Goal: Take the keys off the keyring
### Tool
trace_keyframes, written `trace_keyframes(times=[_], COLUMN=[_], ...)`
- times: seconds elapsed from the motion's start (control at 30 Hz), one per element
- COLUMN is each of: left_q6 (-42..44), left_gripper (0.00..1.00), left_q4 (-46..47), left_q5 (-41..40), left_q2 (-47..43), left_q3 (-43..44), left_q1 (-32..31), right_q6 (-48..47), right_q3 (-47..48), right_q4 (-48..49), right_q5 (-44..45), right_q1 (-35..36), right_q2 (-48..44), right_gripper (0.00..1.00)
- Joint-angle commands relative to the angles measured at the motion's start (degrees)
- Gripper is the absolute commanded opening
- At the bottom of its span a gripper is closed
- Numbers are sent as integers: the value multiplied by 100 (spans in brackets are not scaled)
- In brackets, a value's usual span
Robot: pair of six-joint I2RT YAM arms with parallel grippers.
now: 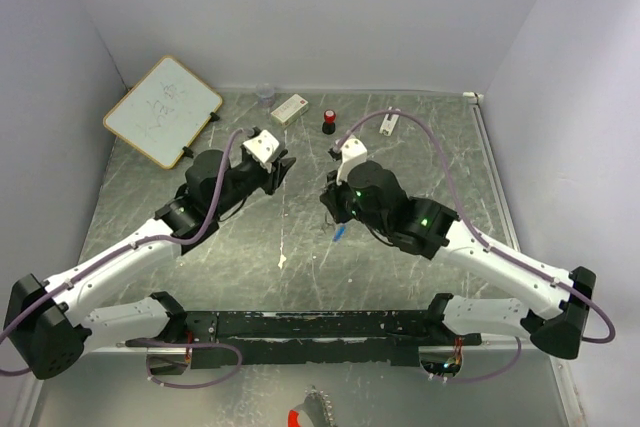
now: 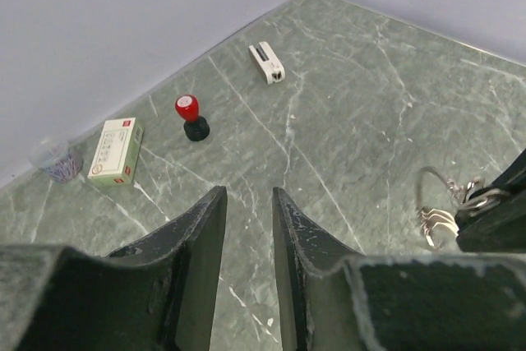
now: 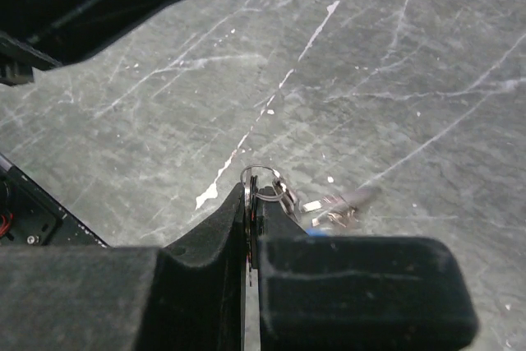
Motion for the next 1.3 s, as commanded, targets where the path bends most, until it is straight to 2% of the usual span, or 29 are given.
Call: trace_keyframes(times=[0.0,0.33,0.73,0.83,0.97,1.1,1.27], left_q6=[-50,-304,-882,-888,-834,-732,-698], left_gripper=[40,45,49,56,58,57,59], left_q4=[527,1257,1834,1920,1896,1672,1867], left_q5=[-74,837,2055,2331,2213,1991,2001], left_q2=[-15,-333,-571,-615,-626,-557,-495], left_q3=[-244,-817,-968,-1025,-1152,-1102,-1185], left_q1=[-18,-15,-14,-24,-24,-22,-27], right_q6=[153,-47,-91,-89,-132,-77,45], right_q3=[637,1259,2210,2365,2577,3288,4090], right_q4=[-1080,-1204,-2064,-2256,-2476,-3247,-4236], right_q5=[209,57,-413,-283,-50,245,328], right_q1=[46,49,49,50,50,49,49], right_q2=[207,285,950,1031,1083,1514,2112], right_gripper=[0,0,0,0,0,0,0])
